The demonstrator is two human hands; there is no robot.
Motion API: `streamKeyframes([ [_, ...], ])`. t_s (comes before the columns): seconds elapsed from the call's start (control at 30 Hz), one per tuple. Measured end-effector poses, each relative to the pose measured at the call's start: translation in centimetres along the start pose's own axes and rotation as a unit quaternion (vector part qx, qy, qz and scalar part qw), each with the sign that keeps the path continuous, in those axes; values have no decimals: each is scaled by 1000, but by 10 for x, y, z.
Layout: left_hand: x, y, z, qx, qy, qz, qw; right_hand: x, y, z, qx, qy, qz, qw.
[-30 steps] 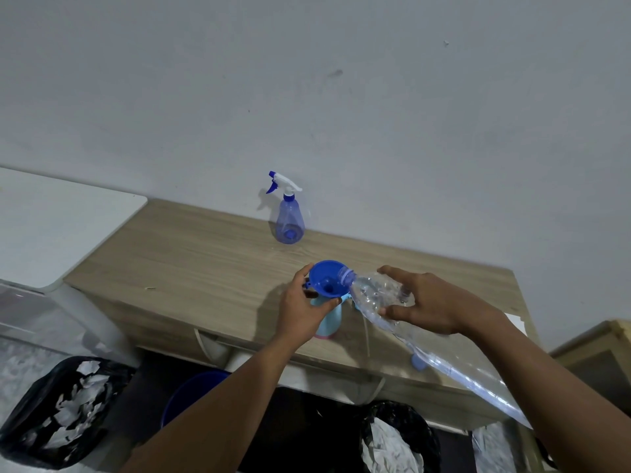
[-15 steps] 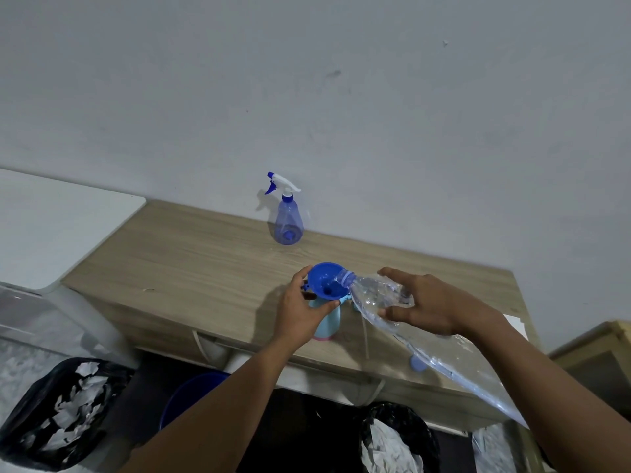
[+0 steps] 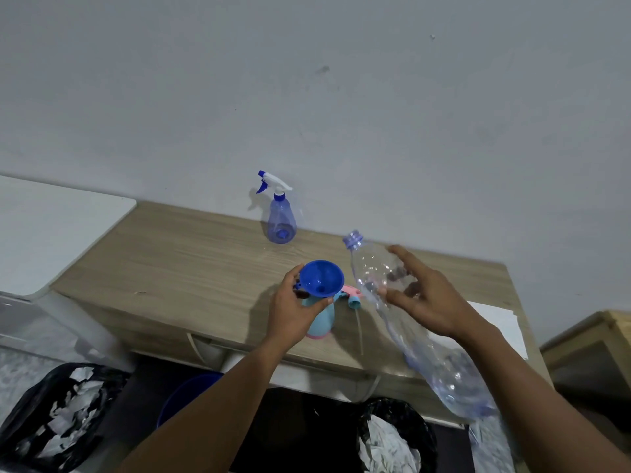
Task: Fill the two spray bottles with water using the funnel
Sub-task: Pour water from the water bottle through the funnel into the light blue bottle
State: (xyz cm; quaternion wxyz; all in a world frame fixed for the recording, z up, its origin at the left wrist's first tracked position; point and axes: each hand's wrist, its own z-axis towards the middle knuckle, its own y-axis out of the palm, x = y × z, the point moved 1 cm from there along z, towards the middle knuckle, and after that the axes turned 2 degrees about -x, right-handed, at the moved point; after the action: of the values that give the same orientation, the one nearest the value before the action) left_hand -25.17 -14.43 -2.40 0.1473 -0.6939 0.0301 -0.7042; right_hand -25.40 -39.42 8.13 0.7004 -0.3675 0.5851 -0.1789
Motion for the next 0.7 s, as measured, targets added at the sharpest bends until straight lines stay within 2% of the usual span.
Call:
streamKeyframes([
  [0.17, -2, 1, 0, -2, -1, -7, 1000, 10, -5, -2, 159, 12, 125, 979],
  [0.3, -1, 1, 0, 4, -3, -5, 1000, 21, -4, 5, 247, 39, 168, 954],
  [0.7, 4, 1, -3, -1, -11, 8, 1000, 42, 23, 22, 281, 80, 156, 943],
])
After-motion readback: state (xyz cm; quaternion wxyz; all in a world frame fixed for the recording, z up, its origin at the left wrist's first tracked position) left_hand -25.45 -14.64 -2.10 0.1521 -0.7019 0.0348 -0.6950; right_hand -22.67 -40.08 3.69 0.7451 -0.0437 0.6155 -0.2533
